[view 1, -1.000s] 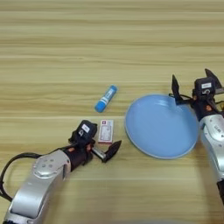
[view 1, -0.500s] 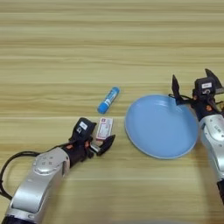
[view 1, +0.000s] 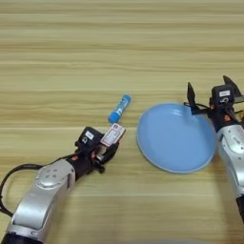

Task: Move the objects on the table

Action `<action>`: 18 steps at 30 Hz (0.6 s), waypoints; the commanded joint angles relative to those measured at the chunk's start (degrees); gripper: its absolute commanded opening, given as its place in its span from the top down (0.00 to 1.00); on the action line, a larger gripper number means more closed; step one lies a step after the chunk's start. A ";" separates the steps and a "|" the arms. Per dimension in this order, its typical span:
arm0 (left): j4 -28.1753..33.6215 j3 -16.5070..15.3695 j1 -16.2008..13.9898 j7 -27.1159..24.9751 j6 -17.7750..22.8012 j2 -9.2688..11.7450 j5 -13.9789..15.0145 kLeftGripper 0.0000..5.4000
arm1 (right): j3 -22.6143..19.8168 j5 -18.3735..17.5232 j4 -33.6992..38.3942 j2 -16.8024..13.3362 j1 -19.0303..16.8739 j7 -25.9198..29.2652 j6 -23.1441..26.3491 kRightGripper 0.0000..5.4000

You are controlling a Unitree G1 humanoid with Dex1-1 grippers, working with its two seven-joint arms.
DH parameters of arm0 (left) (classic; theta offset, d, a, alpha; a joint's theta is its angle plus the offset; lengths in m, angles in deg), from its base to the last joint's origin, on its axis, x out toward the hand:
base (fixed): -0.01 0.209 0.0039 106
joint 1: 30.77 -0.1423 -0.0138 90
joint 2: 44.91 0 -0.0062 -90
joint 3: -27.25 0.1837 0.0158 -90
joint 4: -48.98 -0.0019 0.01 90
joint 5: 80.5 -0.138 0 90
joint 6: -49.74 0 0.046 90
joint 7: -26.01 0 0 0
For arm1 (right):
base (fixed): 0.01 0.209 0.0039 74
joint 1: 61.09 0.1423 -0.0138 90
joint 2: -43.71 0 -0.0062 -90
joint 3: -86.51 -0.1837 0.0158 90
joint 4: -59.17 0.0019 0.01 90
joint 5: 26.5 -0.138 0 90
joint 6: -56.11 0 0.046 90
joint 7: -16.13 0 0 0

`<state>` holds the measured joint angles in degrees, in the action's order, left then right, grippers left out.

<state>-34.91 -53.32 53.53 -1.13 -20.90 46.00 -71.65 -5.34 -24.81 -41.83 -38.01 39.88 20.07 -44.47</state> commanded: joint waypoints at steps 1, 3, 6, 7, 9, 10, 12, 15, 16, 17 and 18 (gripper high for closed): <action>-1.44 0.55 -0.71 0.17 0.86 0.27 -1.01 0.62 | -0.27 0.09 -0.29 0.05 1.00 -0.42 -0.25 0.00; -1.45 0.49 -0.58 0.38 0.37 0.17 -1.14 0.62 | -0.29 0.07 -0.28 0.02 0.97 -0.40 -0.25 0.00; -1.46 0.31 -0.24 0.67 -0.08 -0.02 -1.10 0.62 | -0.34 0.06 -0.35 -0.02 0.96 -0.39 -0.32 0.00; -1.41 0.26 -0.15 0.72 -0.08 -0.06 -1.02 0.62 | -0.35 0.06 -0.38 -0.03 0.97 -0.39 -0.33 0.00; -1.24 0.22 -0.10 0.77 -0.14 -0.10 -0.91 0.62 | -0.36 0.07 -0.46 -0.04 1.01 -0.39 -0.35 0.00; -0.53 0.24 -0.27 0.72 -0.21 -0.04 -0.81 0.62 | -0.37 0.09 -0.49 -0.02 1.03 -0.42 -0.37 0.00; 2.71 0.16 -0.68 0.50 -0.09 0.33 -0.39 0.62 | -0.37 0.11 -0.53 -0.02 1.05 -0.44 -0.38 0.00; 6.83 -0.95 -0.16 0.59 0.06 0.46 0.59 0.62 | -0.33 0.11 -0.65 -0.01 1.10 -0.38 -0.40 0.00; 8.41 -1.21 0.16 0.55 0.26 0.33 1.12 0.62 | -0.28 0.14 -0.78 0.01 1.13 -0.36 -0.43 0.00; 9.92 -1.21 0.37 0.47 0.45 0.14 1.56 0.62 | -0.26 0.15 -0.86 0.01 1.13 -0.34 -0.46 0.00; 11.26 -0.95 0.45 0.27 0.69 -0.04 1.91 0.62 | -0.25 0.15 -0.92 0.00 1.14 -0.31 -0.48 0.00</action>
<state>-26.99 -53.92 53.17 -0.65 -20.93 45.95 -70.93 -5.43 -24.81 -42.21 -38.01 39.99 20.08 -44.59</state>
